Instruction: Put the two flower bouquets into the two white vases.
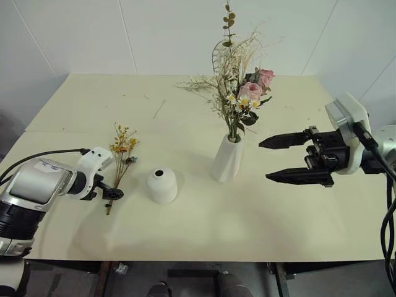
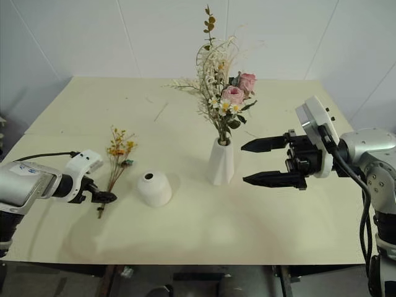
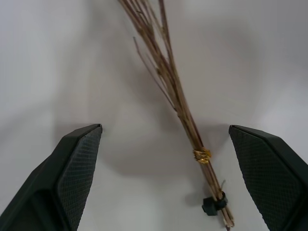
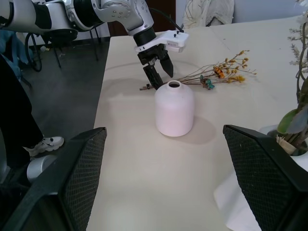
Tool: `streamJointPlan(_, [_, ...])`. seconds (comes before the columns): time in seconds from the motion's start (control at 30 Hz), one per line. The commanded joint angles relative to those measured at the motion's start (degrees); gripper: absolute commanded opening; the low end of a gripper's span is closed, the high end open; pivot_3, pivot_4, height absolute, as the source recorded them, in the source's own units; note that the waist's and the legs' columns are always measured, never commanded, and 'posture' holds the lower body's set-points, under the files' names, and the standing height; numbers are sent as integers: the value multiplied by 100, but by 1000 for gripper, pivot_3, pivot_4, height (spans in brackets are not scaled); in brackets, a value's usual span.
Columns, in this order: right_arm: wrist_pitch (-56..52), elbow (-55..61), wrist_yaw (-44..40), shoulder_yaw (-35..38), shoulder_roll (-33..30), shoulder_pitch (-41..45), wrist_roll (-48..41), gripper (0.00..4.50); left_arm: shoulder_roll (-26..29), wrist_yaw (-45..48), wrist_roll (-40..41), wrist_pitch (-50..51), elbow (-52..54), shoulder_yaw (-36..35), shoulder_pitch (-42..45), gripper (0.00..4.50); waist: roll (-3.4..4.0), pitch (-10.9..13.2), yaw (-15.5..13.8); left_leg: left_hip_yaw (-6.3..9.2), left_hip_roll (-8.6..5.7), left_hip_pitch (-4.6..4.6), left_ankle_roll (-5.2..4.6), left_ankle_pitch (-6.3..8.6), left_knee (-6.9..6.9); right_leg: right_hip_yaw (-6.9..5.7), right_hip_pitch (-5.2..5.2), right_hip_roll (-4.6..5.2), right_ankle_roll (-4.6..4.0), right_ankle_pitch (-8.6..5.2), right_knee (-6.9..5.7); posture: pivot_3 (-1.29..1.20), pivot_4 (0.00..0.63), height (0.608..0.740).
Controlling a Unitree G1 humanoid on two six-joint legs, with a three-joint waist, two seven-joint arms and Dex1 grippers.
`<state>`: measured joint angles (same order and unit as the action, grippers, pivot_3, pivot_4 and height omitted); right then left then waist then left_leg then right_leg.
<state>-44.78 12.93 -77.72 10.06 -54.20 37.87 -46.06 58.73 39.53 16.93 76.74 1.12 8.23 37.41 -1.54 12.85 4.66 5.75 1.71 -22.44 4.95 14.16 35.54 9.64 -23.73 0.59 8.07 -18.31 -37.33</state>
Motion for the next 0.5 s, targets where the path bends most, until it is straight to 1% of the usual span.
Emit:
streamJointPlan(0.03, [-115, 323, 186, 356, -118, -105, -313, 4128, -17, -175, -194, -177, -272, -104, 5, 4127, 0, 0, 9, 0, 0, 3, 0, 0, 5, 0, 3, 0, 0, 0, -4, 0, 150, 740])
streamJointPlan(0.07, [-138, 359, 223, 388, -123, -141, -363, 4128, -4, -166, -188, -199, -294, -105, 1, 3973, 0, 0, 16, -1, -1, 5, 0, 0, 12, 1, 5, 0, 0, 0, -8, 0, 150, 740])
streamJointPlan(0.1, [-150, 394, 248, 424, -130, -181, -405, 4128, -2, -160, -187, -236, -334, -102, 8, 3692, 0, 0, 19, -1, -1, 7, 0, 0, 16, 1, 8, -1, 0, 1, -9, 0, 150, 740])
streamJointPlan(0.3, [-184, 483, 323, 529, -170, -278, -576, 4128, 2, -68, -201, -417, -554, 37, 92, 1787, 0, 0, 26, -2, -1, 8, 0, 0, 39, 3, 17, -4, 5, 5, -10, 0, 150, 740])
streamJointPlan(0.5, [-172, 504, 341, 480, -242, -297, -641, 4128, -46, 5, -248, -786, -910, -3, 114, 35, 0, 0, 18, -1, -1, 7, 0, 0, 38, 2, 17, -4, 6, 5, -10, 0, 150, 740])
